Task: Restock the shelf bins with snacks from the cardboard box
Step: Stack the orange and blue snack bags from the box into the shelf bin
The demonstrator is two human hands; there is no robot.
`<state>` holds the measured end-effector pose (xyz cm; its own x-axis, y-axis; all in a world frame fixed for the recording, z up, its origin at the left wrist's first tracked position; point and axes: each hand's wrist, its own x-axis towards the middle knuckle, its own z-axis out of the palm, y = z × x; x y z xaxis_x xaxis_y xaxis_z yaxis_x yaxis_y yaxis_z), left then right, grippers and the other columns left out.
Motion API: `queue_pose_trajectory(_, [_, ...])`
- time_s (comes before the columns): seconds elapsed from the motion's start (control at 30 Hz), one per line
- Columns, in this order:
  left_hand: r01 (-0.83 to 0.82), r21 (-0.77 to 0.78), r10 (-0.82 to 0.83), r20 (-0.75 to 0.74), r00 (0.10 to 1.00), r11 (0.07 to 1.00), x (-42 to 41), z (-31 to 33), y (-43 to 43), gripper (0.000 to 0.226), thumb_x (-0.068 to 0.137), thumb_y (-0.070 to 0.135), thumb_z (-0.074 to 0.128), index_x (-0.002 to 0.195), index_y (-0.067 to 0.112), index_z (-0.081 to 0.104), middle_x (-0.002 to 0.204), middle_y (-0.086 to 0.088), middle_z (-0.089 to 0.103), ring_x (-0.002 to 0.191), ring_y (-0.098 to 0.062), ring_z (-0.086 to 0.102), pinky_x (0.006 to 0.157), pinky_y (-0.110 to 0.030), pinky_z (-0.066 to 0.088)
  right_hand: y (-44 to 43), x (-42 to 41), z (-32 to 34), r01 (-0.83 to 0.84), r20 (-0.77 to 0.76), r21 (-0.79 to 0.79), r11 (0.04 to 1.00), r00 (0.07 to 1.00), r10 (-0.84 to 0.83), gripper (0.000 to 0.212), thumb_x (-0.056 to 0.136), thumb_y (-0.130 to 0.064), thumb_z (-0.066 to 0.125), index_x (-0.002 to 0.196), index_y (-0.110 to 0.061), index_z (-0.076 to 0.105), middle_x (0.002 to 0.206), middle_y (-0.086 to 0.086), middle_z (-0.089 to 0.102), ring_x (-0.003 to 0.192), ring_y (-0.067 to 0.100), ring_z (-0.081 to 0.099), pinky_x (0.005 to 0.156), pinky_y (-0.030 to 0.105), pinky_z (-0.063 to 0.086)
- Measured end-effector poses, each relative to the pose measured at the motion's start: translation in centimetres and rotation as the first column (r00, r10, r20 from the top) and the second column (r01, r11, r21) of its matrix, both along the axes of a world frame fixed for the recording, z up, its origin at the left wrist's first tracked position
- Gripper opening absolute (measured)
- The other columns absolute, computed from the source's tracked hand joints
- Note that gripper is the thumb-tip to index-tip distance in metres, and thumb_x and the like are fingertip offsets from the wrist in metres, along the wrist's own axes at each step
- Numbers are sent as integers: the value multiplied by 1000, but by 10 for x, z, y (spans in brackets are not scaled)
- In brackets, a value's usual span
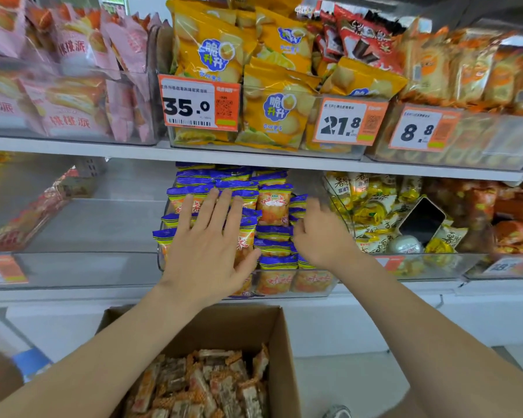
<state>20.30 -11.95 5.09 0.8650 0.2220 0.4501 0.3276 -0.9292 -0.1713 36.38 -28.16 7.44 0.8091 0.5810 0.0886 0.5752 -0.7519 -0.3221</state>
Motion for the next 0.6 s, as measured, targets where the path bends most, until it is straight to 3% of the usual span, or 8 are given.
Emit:
queue_pose_trajectory(0.07, [-33, -26, 34, 21, 999, 999, -3, 0, -6, 94, 95, 74, 33, 162, 9, 30, 169, -16, 29, 158, -37, 22, 126, -62, 12, -11, -7, -17, -55, -125, -216, 975, 992, 28, 71, 110, -48, 34, 162, -1, 18, 169, 25, 17, 158, 41, 13, 124, 46, 20])
queue_pose_trajectory(0.13, [-60, -25, 61, 15, 998, 998, -5, -4, -8, 94, 93, 74, 36, 162, 10, 31, 168, -17, 29, 156, -39, 23, 125, -63, 12, -11, -2, -31, -114, -211, -319, 941, 976, 46, 85, 107, -63, 22, 167, -9, -4, 174, 15, -15, 160, 31, -17, 129, 45, -3])
queue_pose_trajectory(0.23, [-88, -13, 88, -9, 996, 996, -4, -10, -5, 92, 93, 73, 35, 163, 12, 30, 167, -18, 31, 153, -41, 29, 124, -64, 12, -1, 14, -37, -143, -241, -361, 921, 969, 55, 89, 105, -66, 22, 164, -11, -17, 169, 11, -31, 156, 27, -29, 129, 44, -9])
queue_pose_trajectory(0.37, [-90, 0, 90, -11, 996, 996, -1, -15, -3, 92, 94, 71, 35, 163, 12, 28, 166, -19, 33, 151, -42, 32, 123, -65, 13, 2, 20, -35, -188, -294, -390, 902, 953, 72, 90, 106, -65, 24, 163, -12, -21, 166, 10, -37, 154, 25, -33, 128, 43, -10])
queue_pose_trajectory(0.47, [-84, 11, 84, -10, 996, 996, -3, -15, -3, 93, 95, 74, 31, 165, 12, 24, 168, -18, 29, 153, -41, 29, 123, -65, 13, -2, 14, -31, -151, -265, -325, 934, 962, 64, 91, 105, -68, 23, 166, -11, -13, 171, 13, -26, 158, 28, -25, 129, 45, -6])
queue_pose_trajectory(0.53, [-62, 5, 61, 22, 998, 998, -7, -14, -2, 94, 96, 75, 31, 165, 11, 24, 168, -18, 28, 154, -42, 26, 124, -66, 12, -6, 2, -22, -95, -107, -273, 957, 992, 68, 81, 108, -60, 27, 166, -6, 12, 174, 20, 3, 161, 36, 0, 129, 49, 9])
queue_pose_trajectory(0.6, [-57, -12, 58, 78, 995, 998, -14, -13, -2, 93, 98, 74, 32, 165, 10, 25, 170, -18, 24, 155, -44, 22, 124, -66, 12, -7, -22, -13, -84, 130, -260, 962, 984, 121, 59, 108, -42, 30, 147, 0, 44, 154, 25, 43, 145, 41, 37, 119, 49, 32])
